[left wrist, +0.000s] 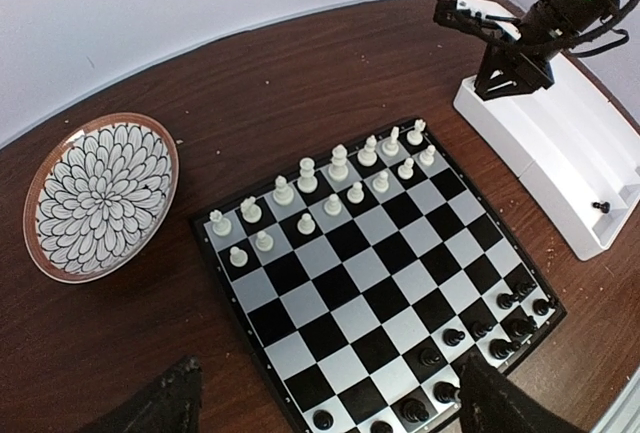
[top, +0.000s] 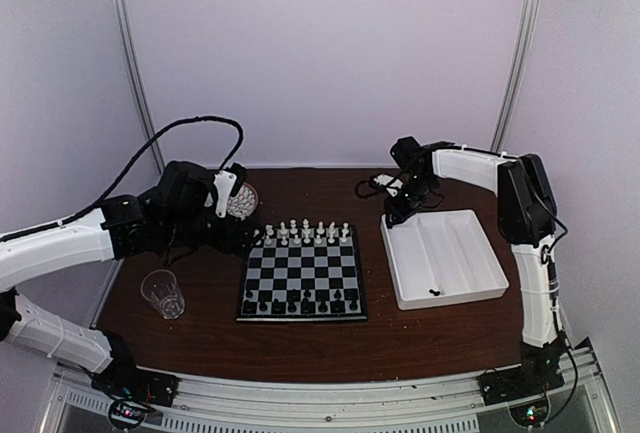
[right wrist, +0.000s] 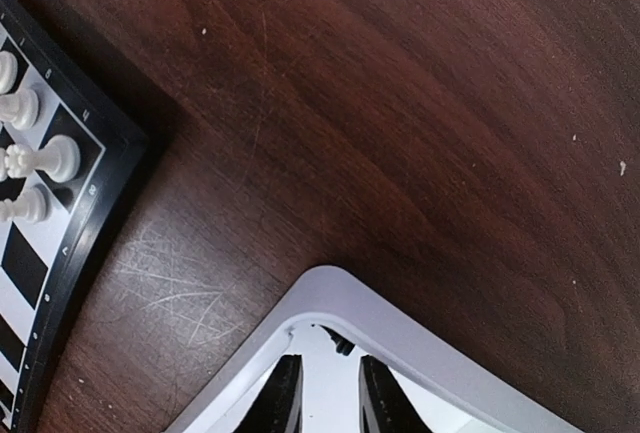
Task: Set up the chess pieces on the board
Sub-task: Pick up the pawn from the storage box.
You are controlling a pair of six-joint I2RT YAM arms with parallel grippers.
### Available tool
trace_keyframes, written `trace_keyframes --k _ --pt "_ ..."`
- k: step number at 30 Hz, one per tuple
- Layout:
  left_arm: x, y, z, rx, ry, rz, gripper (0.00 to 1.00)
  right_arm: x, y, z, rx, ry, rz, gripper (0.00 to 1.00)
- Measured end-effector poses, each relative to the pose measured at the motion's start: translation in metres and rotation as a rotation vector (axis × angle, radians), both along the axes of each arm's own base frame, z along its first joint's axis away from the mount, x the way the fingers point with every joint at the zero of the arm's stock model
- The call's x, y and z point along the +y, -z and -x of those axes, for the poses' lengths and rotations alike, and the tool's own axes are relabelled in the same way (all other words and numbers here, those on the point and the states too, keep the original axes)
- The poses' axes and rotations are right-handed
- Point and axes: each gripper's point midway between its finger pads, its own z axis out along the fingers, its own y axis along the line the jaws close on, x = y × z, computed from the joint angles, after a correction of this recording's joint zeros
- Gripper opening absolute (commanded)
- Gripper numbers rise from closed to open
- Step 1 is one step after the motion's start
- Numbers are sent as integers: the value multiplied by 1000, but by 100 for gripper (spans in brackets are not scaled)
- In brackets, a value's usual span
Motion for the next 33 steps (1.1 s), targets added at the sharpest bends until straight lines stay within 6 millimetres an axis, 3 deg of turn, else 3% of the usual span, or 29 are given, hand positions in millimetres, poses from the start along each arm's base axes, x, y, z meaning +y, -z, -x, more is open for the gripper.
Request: trace_keyframes --k 19,22,33 --pt "-17 20 0 79 35 7 86 -7 19 -10 -27 35 56 18" --pt "-19 21 0 83 41 9 86 -11 19 -1 -21 21 57 18" --pt "-21 20 0 85 47 14 85 -26 10 62 84 -31 41 17"
